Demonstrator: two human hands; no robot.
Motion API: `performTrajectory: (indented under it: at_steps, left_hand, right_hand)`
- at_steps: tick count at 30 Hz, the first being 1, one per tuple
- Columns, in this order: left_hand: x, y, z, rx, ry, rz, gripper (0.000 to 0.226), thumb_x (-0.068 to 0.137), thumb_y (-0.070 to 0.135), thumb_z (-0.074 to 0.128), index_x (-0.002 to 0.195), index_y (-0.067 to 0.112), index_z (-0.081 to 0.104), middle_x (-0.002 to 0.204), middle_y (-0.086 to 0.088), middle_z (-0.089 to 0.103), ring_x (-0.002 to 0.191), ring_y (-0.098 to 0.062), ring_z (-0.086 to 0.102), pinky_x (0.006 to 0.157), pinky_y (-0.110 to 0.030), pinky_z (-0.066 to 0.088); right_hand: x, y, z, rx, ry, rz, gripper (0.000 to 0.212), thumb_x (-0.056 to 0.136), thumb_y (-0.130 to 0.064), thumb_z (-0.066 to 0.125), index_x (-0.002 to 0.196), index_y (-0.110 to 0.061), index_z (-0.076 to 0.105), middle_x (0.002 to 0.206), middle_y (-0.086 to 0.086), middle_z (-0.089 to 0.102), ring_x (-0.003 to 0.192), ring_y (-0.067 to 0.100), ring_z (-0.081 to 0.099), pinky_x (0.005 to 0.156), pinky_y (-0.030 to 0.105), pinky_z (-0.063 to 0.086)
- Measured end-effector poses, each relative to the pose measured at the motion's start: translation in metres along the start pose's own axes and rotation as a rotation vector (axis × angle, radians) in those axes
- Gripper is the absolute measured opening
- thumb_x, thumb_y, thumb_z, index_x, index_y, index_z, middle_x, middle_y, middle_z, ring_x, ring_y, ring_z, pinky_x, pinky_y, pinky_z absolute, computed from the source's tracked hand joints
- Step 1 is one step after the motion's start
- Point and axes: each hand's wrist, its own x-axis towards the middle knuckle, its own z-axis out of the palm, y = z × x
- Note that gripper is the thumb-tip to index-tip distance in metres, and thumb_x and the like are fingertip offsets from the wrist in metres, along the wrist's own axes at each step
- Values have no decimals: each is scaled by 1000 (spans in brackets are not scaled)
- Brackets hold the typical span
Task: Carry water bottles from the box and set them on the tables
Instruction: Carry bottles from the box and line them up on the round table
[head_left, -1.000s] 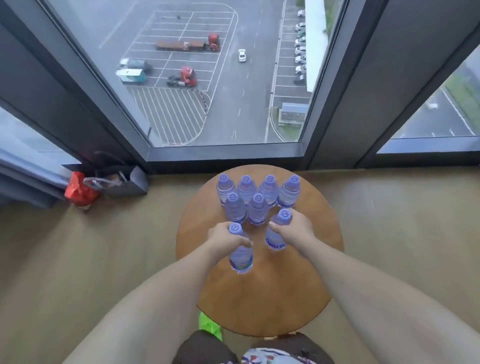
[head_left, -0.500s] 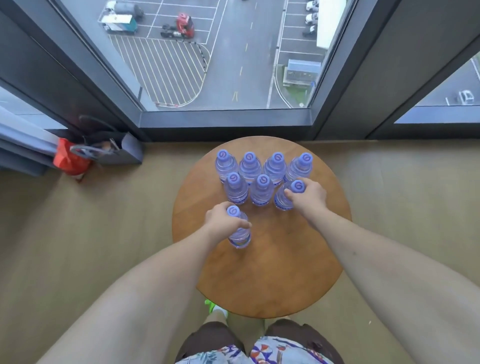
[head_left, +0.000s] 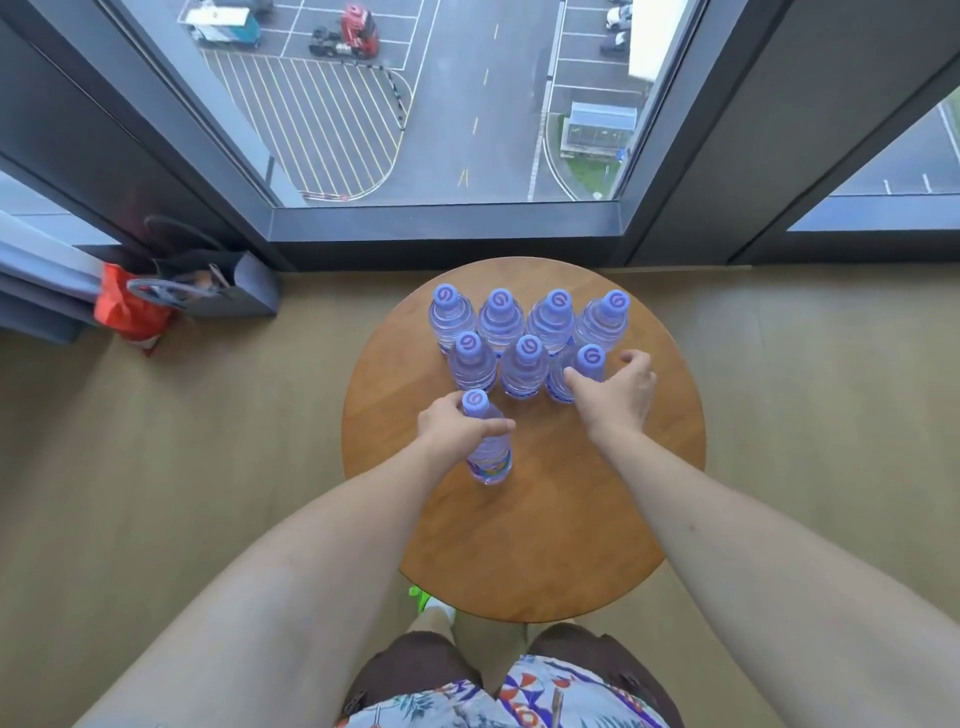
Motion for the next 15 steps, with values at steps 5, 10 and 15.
performTrajectory:
  at_steps: [5,10,15]
  left_hand:
    - [2,-2,-1,-11,-21,9,62,61,40,98,116,33,71,114,11,70,109,-12,63,97,-30,52]
    - [-8,0,1,176,-104,39,32,63,35,91,85,39,68,82,21,68,78,3,63,65,-16,46]
    - [-10,-11,1,291,-230,29,41,48,8,96,74,25,69,64,15,70,49,3,56,45,-14,45]
  right_hand:
    - [-25,14,12,-53,-79,-153,34,85,-44,77,91,-15,60,90,-2,64,91,24,64,76,30,39]
    - [-43,0,36,-226,-491,-310,45,76,-59,80,109,-30,74,90,-10,65,93,10,63,87,29,51]
    - [-53,-5,49,-309,-467,-348,56,72,-57,84,118,-27,74,117,0,68,113,18,61,101,35,49]
